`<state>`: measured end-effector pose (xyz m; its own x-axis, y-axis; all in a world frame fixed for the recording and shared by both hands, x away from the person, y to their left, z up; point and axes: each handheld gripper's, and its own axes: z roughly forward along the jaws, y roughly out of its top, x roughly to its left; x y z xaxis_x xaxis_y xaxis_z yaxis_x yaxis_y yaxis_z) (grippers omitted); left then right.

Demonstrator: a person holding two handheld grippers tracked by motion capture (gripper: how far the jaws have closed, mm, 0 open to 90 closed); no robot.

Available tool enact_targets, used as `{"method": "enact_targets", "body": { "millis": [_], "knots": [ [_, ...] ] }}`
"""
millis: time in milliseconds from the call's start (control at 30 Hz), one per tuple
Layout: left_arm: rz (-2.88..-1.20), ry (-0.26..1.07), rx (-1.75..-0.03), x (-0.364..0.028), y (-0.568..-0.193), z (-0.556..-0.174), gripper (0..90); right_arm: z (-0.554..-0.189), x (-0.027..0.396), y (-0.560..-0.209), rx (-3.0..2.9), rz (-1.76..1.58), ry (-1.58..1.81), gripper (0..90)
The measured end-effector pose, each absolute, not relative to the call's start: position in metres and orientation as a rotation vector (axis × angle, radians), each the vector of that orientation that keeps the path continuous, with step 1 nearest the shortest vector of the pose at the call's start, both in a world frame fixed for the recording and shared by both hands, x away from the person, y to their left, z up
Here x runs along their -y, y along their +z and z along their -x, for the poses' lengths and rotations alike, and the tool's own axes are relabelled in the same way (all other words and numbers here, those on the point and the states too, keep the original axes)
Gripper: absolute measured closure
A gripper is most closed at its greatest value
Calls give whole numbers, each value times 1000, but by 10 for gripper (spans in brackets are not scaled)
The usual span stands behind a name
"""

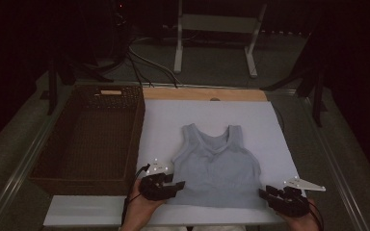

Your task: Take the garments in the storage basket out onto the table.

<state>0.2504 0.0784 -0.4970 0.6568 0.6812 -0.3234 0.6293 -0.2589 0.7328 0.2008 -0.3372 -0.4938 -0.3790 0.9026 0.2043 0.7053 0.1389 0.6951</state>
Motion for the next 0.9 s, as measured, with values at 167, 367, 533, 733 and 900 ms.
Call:
{"method": "enact_targets", "body": {
  "millis": [167, 367, 533, 733, 900],
  "knots": [
    [-1936, 95, -1021, -80, -496, -253, 410, -205, 339, -493, -2131, -1562, 1147, 426],
    [-1925, 136, -1014, -79, -492, -254, 315, -208, 338, -489, -2071, -1539, 1172, 252],
    [-1923, 178, -1023, -76, -489, -254, 211, -211, 336, -487, -2021, -1553, 1148, 118],
    [-1929, 176, -1035, -75, -489, -257, 93, -217, 333, -483, -1993, -1548, 1160, 0],
    [-1923, 172, -1023, -76, -488, -259, 40, -222, 331, -482, -1976, -1520, 1178, 0]
  ]
}}
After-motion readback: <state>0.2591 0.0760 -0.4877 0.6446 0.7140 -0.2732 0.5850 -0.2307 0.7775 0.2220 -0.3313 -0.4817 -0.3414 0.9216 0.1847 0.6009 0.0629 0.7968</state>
